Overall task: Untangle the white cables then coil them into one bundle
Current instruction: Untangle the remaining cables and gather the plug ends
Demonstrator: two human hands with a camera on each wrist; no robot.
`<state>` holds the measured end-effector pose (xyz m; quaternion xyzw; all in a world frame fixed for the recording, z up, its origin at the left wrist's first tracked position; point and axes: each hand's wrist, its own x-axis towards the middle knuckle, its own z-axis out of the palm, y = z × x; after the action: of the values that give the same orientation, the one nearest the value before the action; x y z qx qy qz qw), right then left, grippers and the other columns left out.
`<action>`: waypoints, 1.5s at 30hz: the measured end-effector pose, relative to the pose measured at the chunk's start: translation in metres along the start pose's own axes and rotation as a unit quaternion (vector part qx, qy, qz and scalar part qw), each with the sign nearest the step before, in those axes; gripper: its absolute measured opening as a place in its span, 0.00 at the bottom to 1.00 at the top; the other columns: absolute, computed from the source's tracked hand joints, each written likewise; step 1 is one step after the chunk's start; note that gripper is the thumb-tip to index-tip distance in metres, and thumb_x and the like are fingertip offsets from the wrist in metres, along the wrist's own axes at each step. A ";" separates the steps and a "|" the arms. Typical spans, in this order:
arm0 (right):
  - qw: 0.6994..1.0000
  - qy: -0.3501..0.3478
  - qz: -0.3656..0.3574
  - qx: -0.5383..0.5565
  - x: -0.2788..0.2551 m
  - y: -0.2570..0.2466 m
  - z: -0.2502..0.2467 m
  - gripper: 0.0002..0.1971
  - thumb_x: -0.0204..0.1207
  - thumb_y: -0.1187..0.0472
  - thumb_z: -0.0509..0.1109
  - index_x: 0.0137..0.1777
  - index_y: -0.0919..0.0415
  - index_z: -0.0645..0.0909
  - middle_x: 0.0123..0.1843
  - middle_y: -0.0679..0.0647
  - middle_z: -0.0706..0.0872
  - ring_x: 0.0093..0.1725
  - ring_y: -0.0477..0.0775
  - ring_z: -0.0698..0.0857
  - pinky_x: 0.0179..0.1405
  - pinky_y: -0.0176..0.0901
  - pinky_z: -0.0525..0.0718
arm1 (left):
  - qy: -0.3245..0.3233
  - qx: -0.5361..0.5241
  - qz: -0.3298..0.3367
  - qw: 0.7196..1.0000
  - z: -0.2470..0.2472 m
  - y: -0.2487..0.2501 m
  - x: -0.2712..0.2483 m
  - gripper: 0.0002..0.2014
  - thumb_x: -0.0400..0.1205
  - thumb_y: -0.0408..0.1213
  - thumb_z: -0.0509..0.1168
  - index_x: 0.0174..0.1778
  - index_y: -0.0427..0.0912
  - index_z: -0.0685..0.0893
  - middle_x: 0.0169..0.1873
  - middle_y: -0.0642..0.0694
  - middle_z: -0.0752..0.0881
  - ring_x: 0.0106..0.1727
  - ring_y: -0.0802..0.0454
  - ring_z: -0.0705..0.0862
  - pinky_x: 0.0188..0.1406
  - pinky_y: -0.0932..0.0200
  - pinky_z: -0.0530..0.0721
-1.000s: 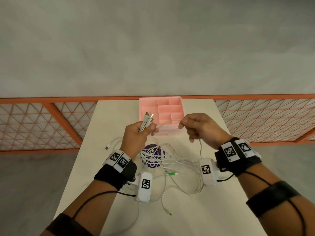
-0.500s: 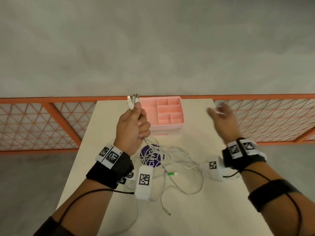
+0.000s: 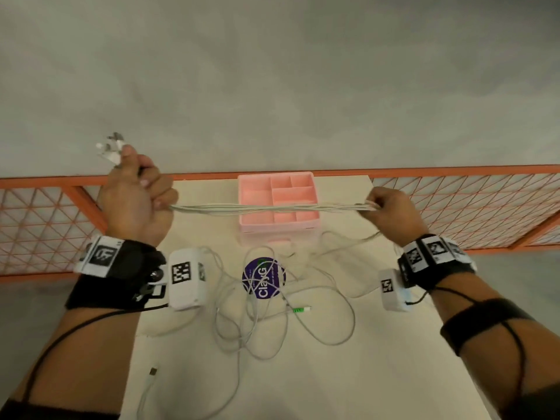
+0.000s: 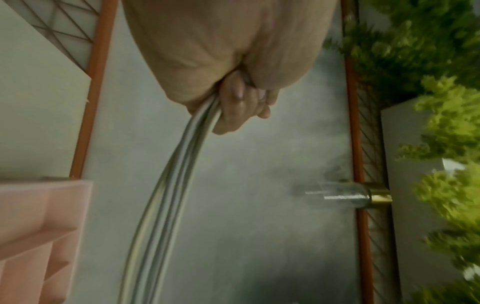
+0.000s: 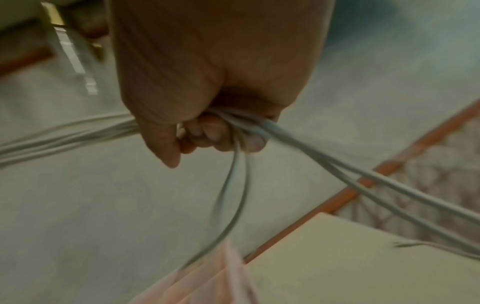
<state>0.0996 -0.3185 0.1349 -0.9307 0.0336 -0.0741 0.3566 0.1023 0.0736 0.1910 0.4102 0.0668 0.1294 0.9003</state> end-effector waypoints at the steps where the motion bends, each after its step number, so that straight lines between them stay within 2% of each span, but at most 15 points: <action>1: 1.000 0.024 0.012 -0.011 0.003 0.010 -0.008 0.11 0.73 0.61 0.78 0.34 0.59 0.79 0.29 0.54 0.82 0.29 0.52 0.77 0.28 0.40 0.72 | 0.010 -0.003 0.002 1.000 -0.006 0.000 0.002 0.21 0.89 0.51 0.58 0.31 0.48 0.79 0.22 0.55 0.64 0.21 0.59 0.56 0.17 0.65 0.55; 5: 0.994 0.093 0.034 -0.043 0.007 0.037 -0.031 0.09 0.77 0.60 0.74 0.39 0.61 0.81 0.32 0.56 0.84 0.29 0.54 0.80 0.29 0.40 0.77 | 0.022 0.027 0.011 0.999 -0.017 -0.009 0.006 0.21 0.90 0.51 0.55 0.32 0.47 0.77 0.20 0.55 0.64 0.20 0.60 0.56 0.16 0.66 0.54; 9: 0.978 0.188 0.083 0.021 0.003 0.061 -0.050 0.13 0.79 0.52 0.73 0.40 0.62 0.81 0.32 0.56 0.83 0.29 0.56 0.79 0.30 0.43 0.79 | 0.042 0.040 0.013 0.998 -0.024 -0.013 0.010 0.21 0.90 0.51 0.55 0.32 0.47 0.76 0.20 0.55 0.63 0.19 0.60 0.56 0.16 0.66 0.54; 14: 0.974 0.193 0.105 0.052 0.002 0.066 -0.051 0.20 0.80 0.46 0.71 0.40 0.64 0.87 0.30 0.61 0.84 0.25 0.57 0.74 0.27 0.44 0.74 | 0.064 0.078 -0.007 0.995 -0.035 -0.031 0.013 0.20 0.90 0.50 0.56 0.33 0.47 0.75 0.20 0.56 0.65 0.18 0.60 0.57 0.14 0.66 0.55; 18: 0.936 0.329 0.103 0.073 0.006 0.053 -0.059 0.28 0.77 0.37 0.69 0.36 0.65 0.78 0.26 0.56 0.76 0.26 0.58 0.72 0.28 0.42 0.73 | 0.063 0.125 -0.048 0.989 -0.042 -0.056 0.012 0.16 0.89 0.46 0.57 0.35 0.46 0.75 0.20 0.54 0.66 0.18 0.60 0.58 0.13 0.66 0.55; 20: 0.930 0.353 0.076 0.073 0.007 0.041 -0.064 0.27 0.78 0.37 0.68 0.37 0.64 0.77 0.27 0.55 0.77 0.27 0.57 0.75 0.30 0.40 0.73 | 0.061 0.168 -0.069 0.981 -0.044 -0.070 0.008 0.15 0.89 0.44 0.58 0.36 0.46 0.75 0.20 0.54 0.68 0.17 0.60 0.59 0.13 0.68 0.55; 22: 0.945 0.317 0.053 0.064 0.008 0.037 -0.063 0.25 0.79 0.39 0.68 0.39 0.63 0.80 0.30 0.57 0.81 0.28 0.57 0.78 0.31 0.42 0.77 | 0.060 0.208 -0.091 0.972 -0.047 -0.084 0.001 0.15 0.90 0.43 0.59 0.36 0.45 0.76 0.22 0.52 0.69 0.16 0.59 0.60 0.14 0.70 0.56; 26: 0.998 0.031 0.050 -0.003 -0.007 0.035 -0.027 0.14 0.80 0.50 0.71 0.39 0.60 0.86 0.30 0.55 0.84 0.25 0.52 0.76 0.28 0.41 0.74 | 0.012 0.267 -0.123 0.956 -0.047 -0.108 -0.015 0.15 0.89 0.44 0.61 0.36 0.44 0.78 0.24 0.48 0.66 0.17 0.57 0.60 0.17 0.69 0.58; 29: 0.984 -0.140 0.021 -0.108 -0.029 0.023 0.019 0.19 0.79 0.46 0.71 0.29 0.53 0.77 0.25 0.47 0.78 0.28 0.49 0.77 0.29 0.40 0.70 | -0.090 0.331 -0.113 0.933 -0.029 -0.121 -0.035 0.16 0.88 0.46 0.63 0.41 0.40 0.84 0.24 0.49 0.70 0.20 0.56 0.61 0.18 0.66 0.60; 31: 0.968 -0.210 -0.013 -0.137 -0.043 0.010 0.055 0.19 0.79 0.46 0.70 0.30 0.50 0.72 0.27 0.44 0.77 0.33 0.51 0.80 0.33 0.42 0.72 | -0.175 0.397 -0.088 0.897 -0.013 -0.129 -0.048 0.15 0.87 0.47 0.63 0.46 0.41 0.88 0.33 0.48 0.82 0.22 0.55 0.64 0.22 0.63 0.64; 34: 0.966 -0.221 -0.069 -0.112 -0.056 -0.014 0.092 0.14 0.79 0.46 0.70 0.37 0.52 0.77 0.33 0.48 0.82 0.38 0.55 0.83 0.38 0.45 0.78 | -0.274 0.481 -0.055 0.831 0.006 -0.143 -0.063 0.22 0.81 0.60 0.65 0.52 0.45 0.91 0.44 0.48 0.89 0.31 0.48 0.80 0.37 0.56 0.77; 37: 0.975 -0.185 -0.114 -0.039 -0.056 -0.036 0.104 0.11 0.77 0.48 0.71 0.50 0.56 0.86 0.43 0.53 0.91 0.44 0.56 0.88 0.43 0.49 0.85 | -0.300 0.474 -0.033 0.827 0.009 -0.156 -0.070 0.08 0.85 0.45 0.67 0.55 0.52 0.90 0.47 0.51 0.93 0.48 0.57 0.90 0.53 0.62 0.85; 40: 0.979 -0.155 -0.129 0.030 -0.050 -0.046 0.098 0.07 0.74 0.54 0.76 0.39 0.54 0.82 0.38 0.53 0.90 0.38 0.55 0.87 0.41 0.50 0.86 | -0.295 0.493 -0.002 0.818 0.006 -0.157 -0.068 0.07 0.86 0.41 0.66 0.50 0.52 0.90 0.40 0.53 0.93 0.43 0.58 0.90 0.46 0.63 0.84; 42: 0.980 -0.145 -0.118 0.066 -0.044 -0.044 0.092 0.11 0.69 0.58 0.80 0.33 0.59 0.80 0.33 0.52 0.88 0.34 0.53 0.85 0.37 0.47 0.85 | -0.316 0.507 -0.009 0.802 0.006 -0.153 -0.065 0.10 0.87 0.43 0.65 0.45 0.50 0.91 0.35 0.50 0.92 0.38 0.57 0.89 0.43 0.61 0.84; 45: 0.978 -0.153 -0.124 0.075 -0.038 -0.039 0.083 0.15 0.67 0.55 0.83 0.31 0.57 0.78 0.28 0.45 0.81 0.28 0.44 0.76 0.30 0.38 0.75 | -0.330 0.530 -0.017 0.781 0.012 -0.145 -0.065 0.19 0.86 0.46 0.65 0.30 0.45 0.85 0.21 0.48 0.85 0.22 0.58 0.78 0.29 0.62 0.75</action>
<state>0.0755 -0.2303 0.0959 -0.8987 -0.1430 0.0234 0.4140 0.0687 -0.0454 0.0899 0.8394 -0.1692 -0.0848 0.5095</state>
